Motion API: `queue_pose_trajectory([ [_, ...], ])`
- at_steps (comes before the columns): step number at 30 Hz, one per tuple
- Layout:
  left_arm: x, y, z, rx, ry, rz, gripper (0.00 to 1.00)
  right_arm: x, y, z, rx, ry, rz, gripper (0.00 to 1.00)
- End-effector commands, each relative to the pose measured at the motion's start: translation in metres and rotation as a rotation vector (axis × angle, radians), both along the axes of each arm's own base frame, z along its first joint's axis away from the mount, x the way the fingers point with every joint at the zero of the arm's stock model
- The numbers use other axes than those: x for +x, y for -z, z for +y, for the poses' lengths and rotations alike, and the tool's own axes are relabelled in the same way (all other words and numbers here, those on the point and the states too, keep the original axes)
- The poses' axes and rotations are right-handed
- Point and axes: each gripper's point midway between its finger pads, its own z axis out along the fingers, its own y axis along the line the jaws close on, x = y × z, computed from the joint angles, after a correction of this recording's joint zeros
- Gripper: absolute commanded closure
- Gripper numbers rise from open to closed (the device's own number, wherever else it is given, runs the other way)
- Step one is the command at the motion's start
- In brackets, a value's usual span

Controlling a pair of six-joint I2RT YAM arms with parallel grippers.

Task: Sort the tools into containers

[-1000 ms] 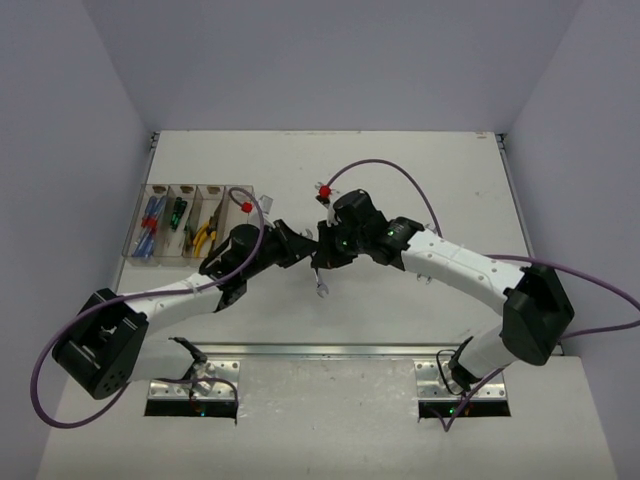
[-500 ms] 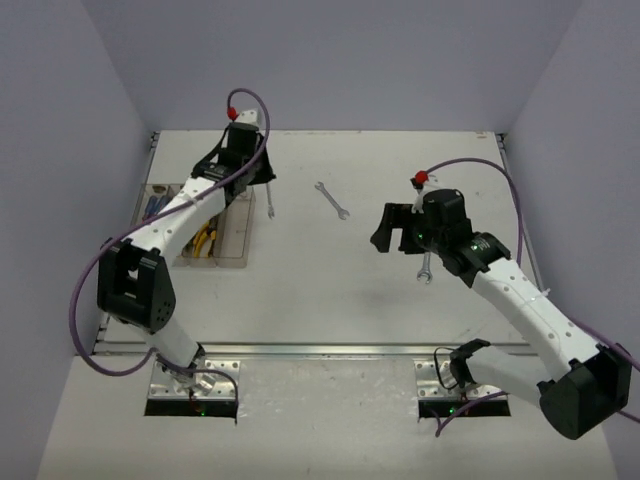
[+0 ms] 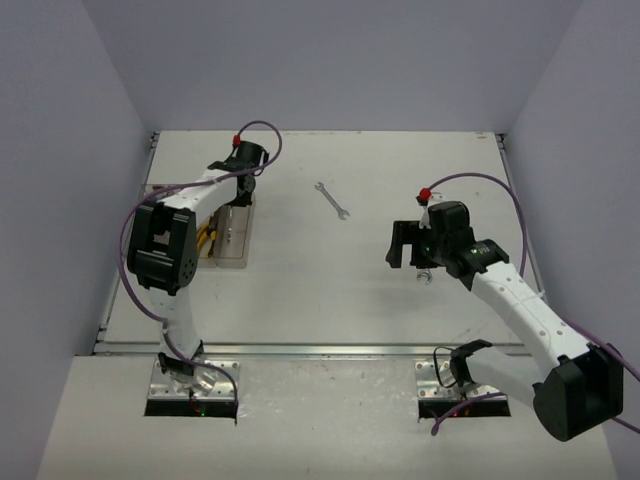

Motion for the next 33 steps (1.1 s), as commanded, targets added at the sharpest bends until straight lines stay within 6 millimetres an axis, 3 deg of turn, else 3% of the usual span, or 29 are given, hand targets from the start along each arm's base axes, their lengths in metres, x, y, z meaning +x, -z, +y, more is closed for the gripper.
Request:
queue_pose_trajectory([
  [1,0.008,-0.013,-0.01,-0.06,0.008,-0.052,0.62,0.009,-0.007,-0.001,-0.002,-0.003,-0.046,0.01],
  [4,0.004,-0.031,-0.016,-0.114,0.009,-0.085,0.24,0.011,-0.007,-0.003,-0.01,0.014,-0.048,0.01],
  [7,-0.007,-0.069,-0.025,-0.192,0.011,-0.158,0.01,0.014,-0.007,-0.009,-0.028,0.054,-0.039,0.01],
  [11,-0.051,-0.12,-0.045,-0.335,0.031,-0.293,0.0,0.025,0.001,-0.028,-0.117,0.139,0.012,0.01],
  [14,-0.098,-0.156,-0.067,-0.502,0.087,-0.419,0.0,0.035,0.026,-0.047,-0.215,0.198,0.116,0.02],
  [16,-0.128,-0.14,-0.07,-0.546,0.13,-0.395,0.0,0.042,0.038,-0.063,-0.276,0.244,0.169,0.05],
  [17,-0.143,-0.148,-0.068,-0.567,0.153,-0.432,0.0,0.049,0.045,-0.068,-0.301,0.261,0.199,0.06],
  [19,-0.164,-0.143,-0.064,-0.579,0.182,-0.459,0.0,0.054,0.056,-0.071,-0.291,0.272,0.255,0.07],
  [21,-0.177,-0.132,-0.058,-0.557,0.193,-0.463,0.0,0.061,0.065,-0.076,-0.257,0.28,0.289,0.11],
  [22,-0.181,-0.136,-0.052,-0.544,0.165,-0.498,0.0,0.065,0.071,-0.077,-0.249,0.277,0.311,0.12],
  [24,-0.187,-0.152,-0.054,-0.578,0.199,-0.583,0.0,0.072,0.077,-0.075,-0.208,0.248,0.336,0.12],
  [27,-0.194,-0.146,-0.065,-0.636,0.258,-0.61,0.0,0.079,0.095,-0.09,-0.231,0.255,0.387,0.15],
  [30,-0.195,-0.151,-0.063,-0.631,0.258,-0.619,0.0,0.086,0.099,-0.094,-0.206,0.25,0.399,0.17],
  [33,-0.196,-0.15,-0.068,-0.647,0.279,-0.61,0.0,0.092,0.111,-0.097,-0.191,0.247,0.419,0.27],
])
